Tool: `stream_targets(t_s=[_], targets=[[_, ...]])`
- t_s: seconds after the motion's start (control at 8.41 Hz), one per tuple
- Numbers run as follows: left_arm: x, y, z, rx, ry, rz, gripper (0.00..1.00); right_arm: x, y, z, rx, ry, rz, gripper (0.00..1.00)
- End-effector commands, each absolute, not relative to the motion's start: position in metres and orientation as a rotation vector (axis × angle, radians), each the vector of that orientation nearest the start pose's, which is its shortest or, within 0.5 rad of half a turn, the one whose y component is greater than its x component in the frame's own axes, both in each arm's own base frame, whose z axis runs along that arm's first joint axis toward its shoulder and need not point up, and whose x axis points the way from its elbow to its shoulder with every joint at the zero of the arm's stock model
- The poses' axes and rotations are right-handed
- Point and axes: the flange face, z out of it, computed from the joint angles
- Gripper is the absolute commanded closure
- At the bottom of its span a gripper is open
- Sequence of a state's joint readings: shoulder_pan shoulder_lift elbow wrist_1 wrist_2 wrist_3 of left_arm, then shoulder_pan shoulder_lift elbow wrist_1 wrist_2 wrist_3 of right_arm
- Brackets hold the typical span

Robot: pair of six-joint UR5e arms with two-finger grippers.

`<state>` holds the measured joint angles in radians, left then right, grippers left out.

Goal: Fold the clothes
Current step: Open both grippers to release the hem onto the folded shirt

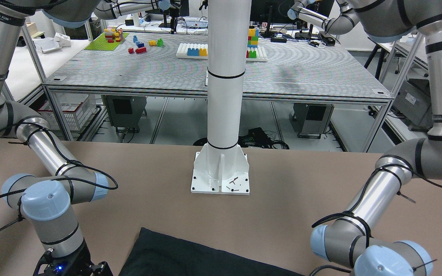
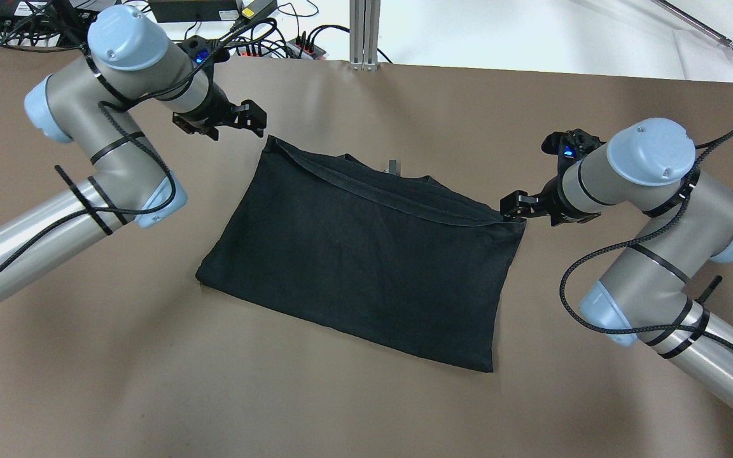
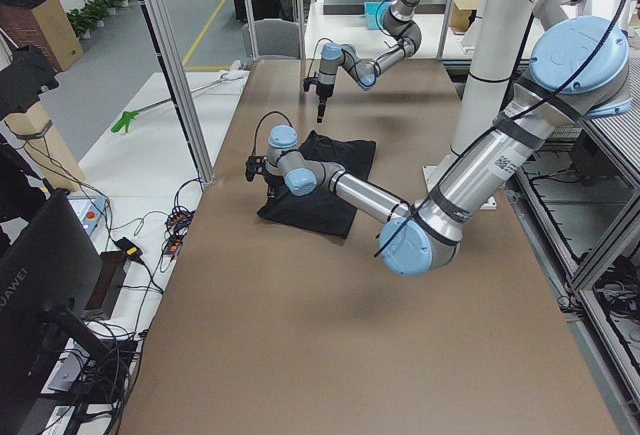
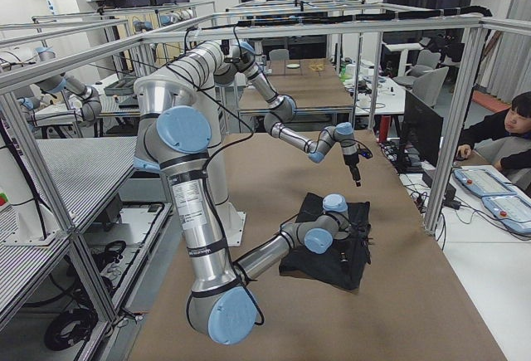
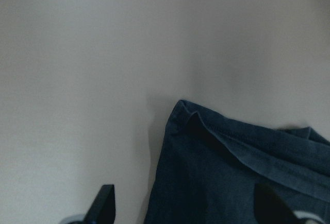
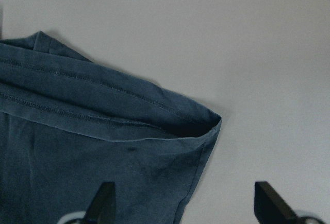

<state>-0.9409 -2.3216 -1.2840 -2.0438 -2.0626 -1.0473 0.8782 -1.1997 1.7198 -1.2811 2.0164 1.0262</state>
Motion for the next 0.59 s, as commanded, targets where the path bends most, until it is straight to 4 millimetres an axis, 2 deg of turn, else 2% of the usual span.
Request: stream_targets(t_s=[0.0, 0.12, 0.24, 0.48], targets=[[0.372, -0.585, 0.318, 0.241, 1.016, -0.074, 0.05, -0.333, -0.535, 0.354, 0.210, -0.888, 0.107, 0.06], [0.375, -0.545, 0.341, 0.220, 1.010, -0.040, 0.05, -0.333, -0.535, 0.353, 0.211, -0.891, 0.106, 0.06], [0.386, -0.517, 0.351, 0.204, 1.016, -0.002, 0.05, -0.334, -0.534, 0.353, 0.213, -0.892, 0.105, 0.06], [0.420, -0.468, 0.392, 0.200, 1.021, 0.065, 0.05, -0.335, -0.534, 0.353, 0.213, -0.890, 0.103, 0.06]])
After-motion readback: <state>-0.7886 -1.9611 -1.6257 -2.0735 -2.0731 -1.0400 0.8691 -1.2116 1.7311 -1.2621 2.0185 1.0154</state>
